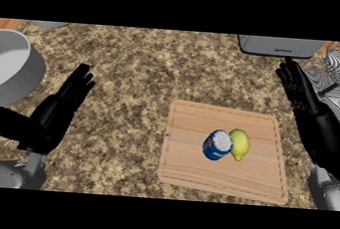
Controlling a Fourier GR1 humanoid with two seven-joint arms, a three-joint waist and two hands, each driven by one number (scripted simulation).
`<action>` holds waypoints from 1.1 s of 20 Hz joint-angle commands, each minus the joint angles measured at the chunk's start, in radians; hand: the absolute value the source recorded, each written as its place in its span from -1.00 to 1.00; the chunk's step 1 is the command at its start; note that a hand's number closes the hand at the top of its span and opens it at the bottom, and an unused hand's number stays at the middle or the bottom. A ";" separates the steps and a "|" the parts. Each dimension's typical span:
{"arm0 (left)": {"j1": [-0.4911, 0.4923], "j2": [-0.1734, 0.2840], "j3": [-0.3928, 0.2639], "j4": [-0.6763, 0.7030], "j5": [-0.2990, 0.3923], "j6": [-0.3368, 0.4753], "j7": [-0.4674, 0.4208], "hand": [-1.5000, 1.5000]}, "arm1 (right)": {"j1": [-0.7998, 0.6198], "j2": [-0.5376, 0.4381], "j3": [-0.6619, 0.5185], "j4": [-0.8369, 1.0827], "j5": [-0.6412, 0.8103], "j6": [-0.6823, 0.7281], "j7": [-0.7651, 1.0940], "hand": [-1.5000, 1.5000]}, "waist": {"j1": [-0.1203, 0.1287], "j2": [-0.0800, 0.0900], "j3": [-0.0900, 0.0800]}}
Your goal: Pick the can from the cutting board and place it in the tiered basket
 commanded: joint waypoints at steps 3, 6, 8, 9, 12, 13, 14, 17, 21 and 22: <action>-0.017 -0.017 0.003 0.032 -0.098 0.061 -0.063 0.00 | -0.074 0.039 -0.126 0.108 -0.301 0.168 -0.037 1.00 | 0.019 0.019 0.031; -0.021 -0.034 -0.008 0.036 -0.190 0.146 -0.112 0.00 | -0.076 0.088 -0.169 0.156 -0.525 0.290 -0.021 1.00 | 0.025 0.025 0.036; -0.022 -0.048 -0.014 0.051 -0.183 0.153 -0.086 0.00 | -0.074 0.002 -0.205 0.314 -0.301 0.082 0.077 1.00 | 0.027 0.029 0.029; -0.010 -0.081 -0.043 0.048 -0.194 0.170 -0.090 0.00 | -0.077 0.088 -0.206 0.346 -0.536 0.222 0.112 -1.00 | 0.033 0.029 0.032; -0.034 -0.075 -0.041 0.045 -0.198 0.165 -0.085 0.00 | -0.019 0.170 -0.123 0.370 -0.725 0.479 0.121 -1.00 | 0.036 0.032 0.037; -0.021 -0.086 -0.040 0.068 -0.205 0.178 -0.092 0.00 | -0.040 0.117 -0.155 0.369 -0.798 0.558 0.163 -1.00 | 0.021 0.024 0.034; 0.006 -0.091 -0.041 0.080 -0.209 0.179 -0.119 0.00 | -0.021 0.055 -0.175 0.365 -0.840 0.661 0.173 -1.00 | 0.011 0.020 0.032; -0.034 -0.121 -0.063 0.091 -0.255 0.222 -0.081 0.00 | -0.019 -0.078 -0.243 0.444 -0.884 0.883 0.148 -1.00 | 0.002 0.015 0.031; -0.028 -0.136 -0.050 0.131 -0.250 0.217 -0.116 0.00 | -0.047 -0.227 -0.296 0.424 -0.653 0.956 0.085 -1.00 | -0.003 0.014 0.030; 0.013 -0.122 -0.042 0.118 -0.228 0.192 -0.146 0.00 | -0.091 -0.305 -0.321 0.409 -0.645 0.940 0.121 -1.00 | 0.006 0.012 0.028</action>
